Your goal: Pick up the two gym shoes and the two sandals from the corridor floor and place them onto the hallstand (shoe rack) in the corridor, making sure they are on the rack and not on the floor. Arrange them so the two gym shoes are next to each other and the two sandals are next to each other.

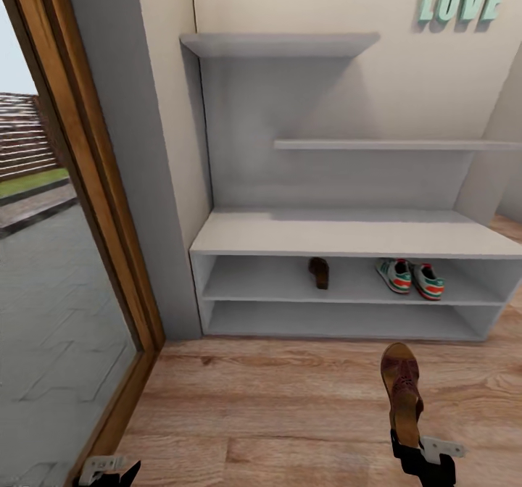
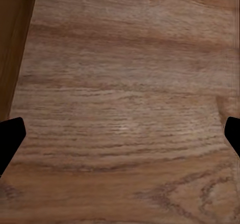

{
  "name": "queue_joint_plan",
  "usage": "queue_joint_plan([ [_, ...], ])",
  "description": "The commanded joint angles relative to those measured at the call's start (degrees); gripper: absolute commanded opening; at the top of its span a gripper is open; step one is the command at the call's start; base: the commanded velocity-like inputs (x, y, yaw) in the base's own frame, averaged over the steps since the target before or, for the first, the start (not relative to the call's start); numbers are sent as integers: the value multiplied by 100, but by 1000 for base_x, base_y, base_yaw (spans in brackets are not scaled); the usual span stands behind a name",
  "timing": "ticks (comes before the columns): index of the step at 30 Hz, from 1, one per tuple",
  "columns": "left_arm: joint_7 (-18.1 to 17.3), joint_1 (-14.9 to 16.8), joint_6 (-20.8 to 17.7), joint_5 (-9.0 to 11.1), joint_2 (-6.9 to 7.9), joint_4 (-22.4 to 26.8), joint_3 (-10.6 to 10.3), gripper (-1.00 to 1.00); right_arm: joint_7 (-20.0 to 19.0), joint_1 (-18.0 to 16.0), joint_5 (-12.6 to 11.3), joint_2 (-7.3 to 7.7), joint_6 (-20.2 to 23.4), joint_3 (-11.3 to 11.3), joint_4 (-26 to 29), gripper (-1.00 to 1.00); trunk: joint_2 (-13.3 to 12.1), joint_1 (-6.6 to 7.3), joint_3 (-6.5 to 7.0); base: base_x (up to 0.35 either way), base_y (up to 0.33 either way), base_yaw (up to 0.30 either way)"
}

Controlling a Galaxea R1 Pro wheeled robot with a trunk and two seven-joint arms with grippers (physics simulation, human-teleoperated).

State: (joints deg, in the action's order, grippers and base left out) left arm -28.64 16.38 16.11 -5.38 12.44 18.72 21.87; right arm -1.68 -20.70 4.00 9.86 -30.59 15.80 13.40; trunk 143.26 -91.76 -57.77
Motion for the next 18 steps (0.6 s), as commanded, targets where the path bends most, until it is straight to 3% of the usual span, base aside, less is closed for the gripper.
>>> queue_joint_plan([
  [1, -83, 6, 84, -58, -7, -7, -38, 100, -25, -4, 22, -2, -17, 46, -5, -100, 2, 1, -5, 14, 13, 57],
  [3, -203, 6, 159, -59, -12, -8, -221, 100, -25, -4, 22, -2, -17, 46, 1, -100, 2, 1, -5, 6, 5, 24],
  [6, -249, 6, 186, -60, -13, -8, -300, 100, -25, -4, 22, -2, -17, 46, 3, -100, 2, 1, -5, 2, 2, 10],
  [18, -265, 6, 207, -53, -14, -21, -328, 100, -25, -4, 29, 5, -17, 46, 4, -100, 2, 1, -5, 0, 0, 1],
])
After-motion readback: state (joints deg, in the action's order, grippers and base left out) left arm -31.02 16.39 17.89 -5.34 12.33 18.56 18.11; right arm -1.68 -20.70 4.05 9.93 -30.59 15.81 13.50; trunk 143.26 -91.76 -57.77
